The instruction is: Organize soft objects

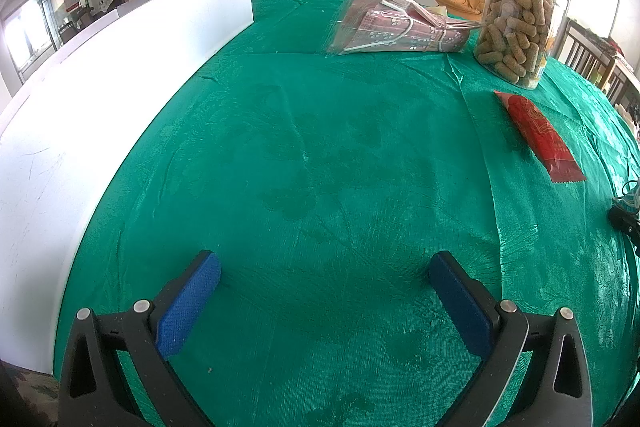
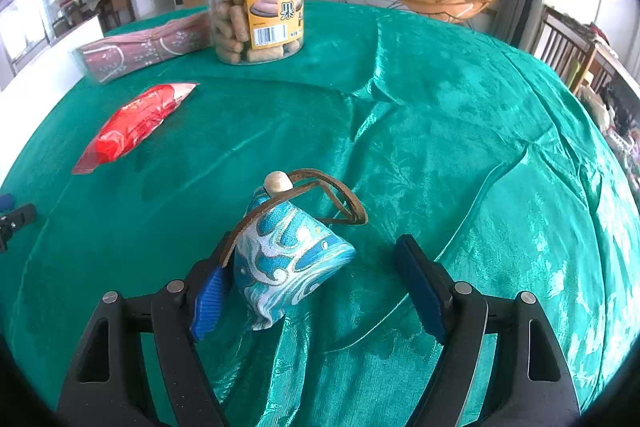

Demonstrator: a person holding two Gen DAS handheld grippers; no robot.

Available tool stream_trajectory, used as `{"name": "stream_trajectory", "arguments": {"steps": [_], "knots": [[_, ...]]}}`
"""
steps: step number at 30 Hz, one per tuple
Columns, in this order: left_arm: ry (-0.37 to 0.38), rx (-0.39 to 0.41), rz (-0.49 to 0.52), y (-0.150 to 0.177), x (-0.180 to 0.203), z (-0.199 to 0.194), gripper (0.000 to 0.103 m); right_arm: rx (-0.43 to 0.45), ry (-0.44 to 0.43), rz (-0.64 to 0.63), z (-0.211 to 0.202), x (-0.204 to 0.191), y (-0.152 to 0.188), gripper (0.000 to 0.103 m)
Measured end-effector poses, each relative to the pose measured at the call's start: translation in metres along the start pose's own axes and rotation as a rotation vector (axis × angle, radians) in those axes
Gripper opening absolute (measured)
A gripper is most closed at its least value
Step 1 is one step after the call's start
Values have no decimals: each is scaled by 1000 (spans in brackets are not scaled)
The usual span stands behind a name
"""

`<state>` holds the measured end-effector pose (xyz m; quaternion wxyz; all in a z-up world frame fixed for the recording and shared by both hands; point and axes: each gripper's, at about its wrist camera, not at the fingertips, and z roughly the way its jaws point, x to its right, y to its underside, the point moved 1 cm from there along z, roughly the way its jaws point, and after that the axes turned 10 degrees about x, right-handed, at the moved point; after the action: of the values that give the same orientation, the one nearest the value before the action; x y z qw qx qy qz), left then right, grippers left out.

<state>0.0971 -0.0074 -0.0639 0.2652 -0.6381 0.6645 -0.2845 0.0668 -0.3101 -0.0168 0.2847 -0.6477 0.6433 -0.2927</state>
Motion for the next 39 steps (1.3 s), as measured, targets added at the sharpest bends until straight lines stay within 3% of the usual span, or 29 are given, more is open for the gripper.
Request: {"name": "stream_trajectory", "arguments": {"steps": [39], "knots": [[-1,1,-1,0,0,0,103,0,0,0,0,0,0,81]]}}
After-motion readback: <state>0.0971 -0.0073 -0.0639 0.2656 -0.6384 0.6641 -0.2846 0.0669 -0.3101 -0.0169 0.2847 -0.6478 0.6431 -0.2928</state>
